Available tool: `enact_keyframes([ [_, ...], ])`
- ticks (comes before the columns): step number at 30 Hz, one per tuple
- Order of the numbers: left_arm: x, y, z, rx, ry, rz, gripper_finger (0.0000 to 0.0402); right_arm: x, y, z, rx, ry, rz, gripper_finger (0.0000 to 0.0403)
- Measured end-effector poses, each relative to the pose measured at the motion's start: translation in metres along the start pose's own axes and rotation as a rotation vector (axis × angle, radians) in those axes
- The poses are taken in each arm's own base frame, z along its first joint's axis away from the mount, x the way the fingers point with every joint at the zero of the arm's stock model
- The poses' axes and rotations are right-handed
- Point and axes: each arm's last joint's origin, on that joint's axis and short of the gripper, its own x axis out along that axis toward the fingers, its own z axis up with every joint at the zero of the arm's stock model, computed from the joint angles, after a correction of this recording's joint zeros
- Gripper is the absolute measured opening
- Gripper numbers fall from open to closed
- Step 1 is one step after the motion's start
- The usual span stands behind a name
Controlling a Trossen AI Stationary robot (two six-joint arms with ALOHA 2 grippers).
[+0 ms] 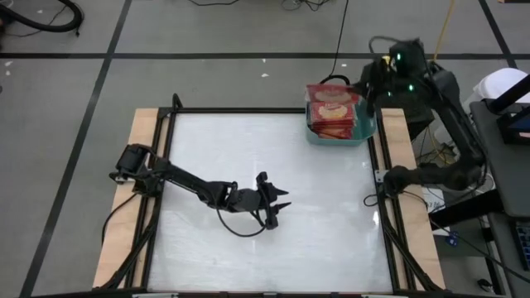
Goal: Sort popcorn bags into baskets
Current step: Put the red popcorn bag into the green bin
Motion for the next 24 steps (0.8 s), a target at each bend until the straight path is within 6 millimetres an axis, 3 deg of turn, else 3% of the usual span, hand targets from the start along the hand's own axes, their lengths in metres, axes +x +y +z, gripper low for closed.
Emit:
enact_keyframes([
  [6,-0.005,-0.012,-0.002,0.009,0.004,-0.03,0.0168,0.025,-0.048,-0.022,0.236,0.052,0.027,0.0],
  [11,-0.009,-0.021,-0.004,0.014,0.005,-0.053,0.0168,0.043,-0.074,-0.041,0.358,0.083,0.101,0.0],
  [15,-0.011,-0.026,-0.005,0.023,0.006,-0.067,0.0168,0.056,-0.087,-0.053,0.449,0.124,0.129,0.0],
  [24,-0.012,-0.027,-0.006,0.029,0.006,-0.07,0.0168,0.074,-0.093,-0.067,0.583,0.265,0.148,0.0],
])
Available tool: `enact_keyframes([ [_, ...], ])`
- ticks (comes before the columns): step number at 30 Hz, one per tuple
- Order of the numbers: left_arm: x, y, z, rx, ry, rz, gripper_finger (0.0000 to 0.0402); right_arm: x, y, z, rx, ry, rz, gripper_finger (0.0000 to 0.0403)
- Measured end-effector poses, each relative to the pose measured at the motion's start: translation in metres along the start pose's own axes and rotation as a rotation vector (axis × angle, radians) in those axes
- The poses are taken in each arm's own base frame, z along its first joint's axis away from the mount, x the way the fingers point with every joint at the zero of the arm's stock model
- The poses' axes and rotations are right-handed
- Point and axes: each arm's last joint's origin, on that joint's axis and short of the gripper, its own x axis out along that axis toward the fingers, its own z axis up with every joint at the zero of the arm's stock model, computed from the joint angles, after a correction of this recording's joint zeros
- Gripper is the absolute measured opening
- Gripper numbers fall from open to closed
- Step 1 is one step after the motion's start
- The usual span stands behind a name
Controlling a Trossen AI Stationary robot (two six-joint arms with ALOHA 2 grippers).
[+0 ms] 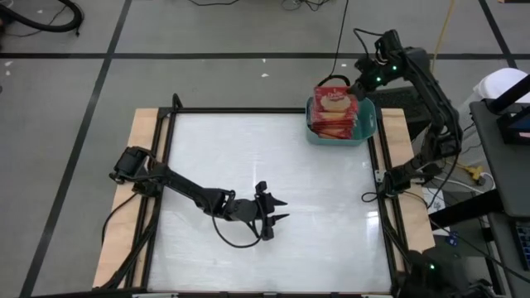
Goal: Sort popcorn bags into baskets
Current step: Put the red popcorn bag into the green bin
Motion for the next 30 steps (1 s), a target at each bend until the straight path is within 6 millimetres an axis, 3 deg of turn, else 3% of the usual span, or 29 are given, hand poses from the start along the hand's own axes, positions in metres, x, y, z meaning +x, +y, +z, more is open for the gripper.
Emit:
enact_keyframes([
  [18,0.0,0.001,0.0,0.052,0.0,0.001,0.0168,0.021,-0.016,-0.007,0.069,0.042,-0.108,0.0002],
  [30,0.0,0.001,0.0,0.049,0.0,0.001,0.0168,0.035,-0.024,-0.011,0.089,0.071,-0.272,0.0053],
])
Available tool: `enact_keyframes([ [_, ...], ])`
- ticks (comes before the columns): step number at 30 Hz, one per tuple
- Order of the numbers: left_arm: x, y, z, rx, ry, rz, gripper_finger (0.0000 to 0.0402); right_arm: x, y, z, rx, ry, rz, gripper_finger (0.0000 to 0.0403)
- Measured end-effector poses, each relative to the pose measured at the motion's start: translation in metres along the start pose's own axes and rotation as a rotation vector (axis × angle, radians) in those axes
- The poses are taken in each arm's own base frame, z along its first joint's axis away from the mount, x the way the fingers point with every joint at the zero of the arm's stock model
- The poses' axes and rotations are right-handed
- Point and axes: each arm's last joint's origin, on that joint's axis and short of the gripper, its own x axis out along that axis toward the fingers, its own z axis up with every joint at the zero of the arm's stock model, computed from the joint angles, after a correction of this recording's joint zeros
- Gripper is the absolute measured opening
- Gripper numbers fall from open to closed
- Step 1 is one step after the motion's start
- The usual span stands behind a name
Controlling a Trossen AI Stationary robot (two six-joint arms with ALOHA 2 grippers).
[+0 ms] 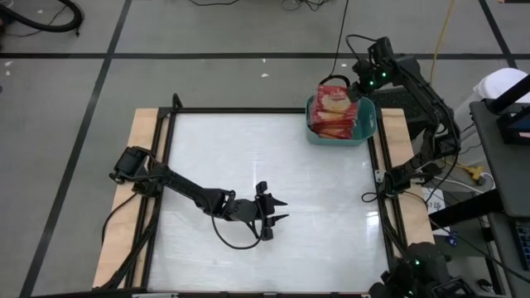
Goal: Sort popcorn bags into baskets
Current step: Put the red popcorn bag into the green bin
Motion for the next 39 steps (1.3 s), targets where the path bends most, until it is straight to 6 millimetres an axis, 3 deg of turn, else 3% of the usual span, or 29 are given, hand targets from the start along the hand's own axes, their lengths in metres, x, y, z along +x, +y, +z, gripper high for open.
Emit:
enact_keyframes([
  [10,0.0,0.0,0.0,-0.002,0.0,0.0,0.0168,0.027,0.004,-0.001,-0.049,-0.03,-0.134,0.0135],
  [16,0.0,0.0,-0.001,0.0,0.006,0.001,0.0168,0.017,0.015,-0.002,-0.084,-0.107,-0.048,0.0145],
  [20,0.0,0.0,-0.001,-0.004,0.006,0.001,0.0168,0.005,0.039,-0.017,-0.116,-0.11,0.07,0.0136],
  [25,0.0,0.0,-0.001,-0.005,0.006,0.001,0.0168,-0.003,0.069,-0.051,-0.169,-0.064,0.124,0.0119],
  [32,0.0,0.0,0.0,0.0,0.005,0.002,0.0168,0.016,0.088,-0.093,-0.183,0.039,0.163,0.0079],
  [39,0.003,0.008,0.0,-0.005,0.005,0.02,0.0168,0.04,0.087,-0.105,-0.188,0.102,0.058,0.003],
])
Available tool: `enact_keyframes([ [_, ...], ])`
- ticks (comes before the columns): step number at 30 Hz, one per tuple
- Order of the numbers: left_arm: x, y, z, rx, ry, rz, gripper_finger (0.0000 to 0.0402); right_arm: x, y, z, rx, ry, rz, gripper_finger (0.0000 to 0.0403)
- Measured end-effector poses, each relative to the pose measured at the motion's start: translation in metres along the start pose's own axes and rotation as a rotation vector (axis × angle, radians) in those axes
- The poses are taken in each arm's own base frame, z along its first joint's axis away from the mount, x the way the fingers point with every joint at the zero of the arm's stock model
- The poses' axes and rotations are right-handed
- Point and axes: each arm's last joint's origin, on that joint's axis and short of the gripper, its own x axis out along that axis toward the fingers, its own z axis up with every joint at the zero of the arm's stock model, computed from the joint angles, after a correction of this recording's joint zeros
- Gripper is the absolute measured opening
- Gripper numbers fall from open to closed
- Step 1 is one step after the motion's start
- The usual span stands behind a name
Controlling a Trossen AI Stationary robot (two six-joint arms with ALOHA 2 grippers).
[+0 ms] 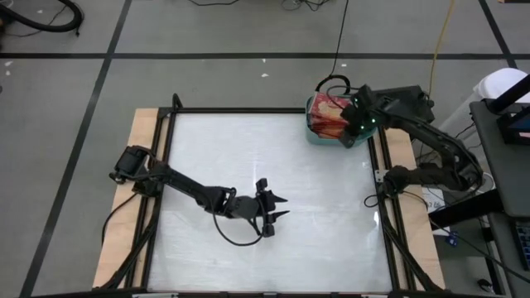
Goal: Sort popcorn bags into baskets
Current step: Put the red popcorn bag into the green bin
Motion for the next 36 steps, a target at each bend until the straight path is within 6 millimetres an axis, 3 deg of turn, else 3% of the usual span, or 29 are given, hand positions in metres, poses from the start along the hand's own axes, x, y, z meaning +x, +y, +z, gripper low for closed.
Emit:
enact_keyframes([
  [6,0.002,0.004,0.001,-0.005,-0.002,0.011,0.0168,0.008,-0.005,0.002,0.017,-0.012,-0.124,0.0003],
  [15,0.002,0.004,0.001,-0.011,0.001,0.007,0.0168,0.012,-0.012,0.008,0.018,-0.029,-0.272,0.0003],
  [26,-0.002,-0.005,-0.003,-0.012,0.024,-0.015,0.0168,0.001,-0.006,-0.007,0.063,0.043,-0.249,0.0004],
  [31,-0.003,-0.006,-0.004,-0.014,0.028,-0.017,0.0168,-0.012,0.001,-0.011,0.081,-0.035,-0.115,0.0004],
  [36,-0.002,-0.005,-0.003,-0.018,0.023,-0.013,0.0168,-0.012,0.004,-0.004,0.045,-0.092,-0.103,0.0004],
])
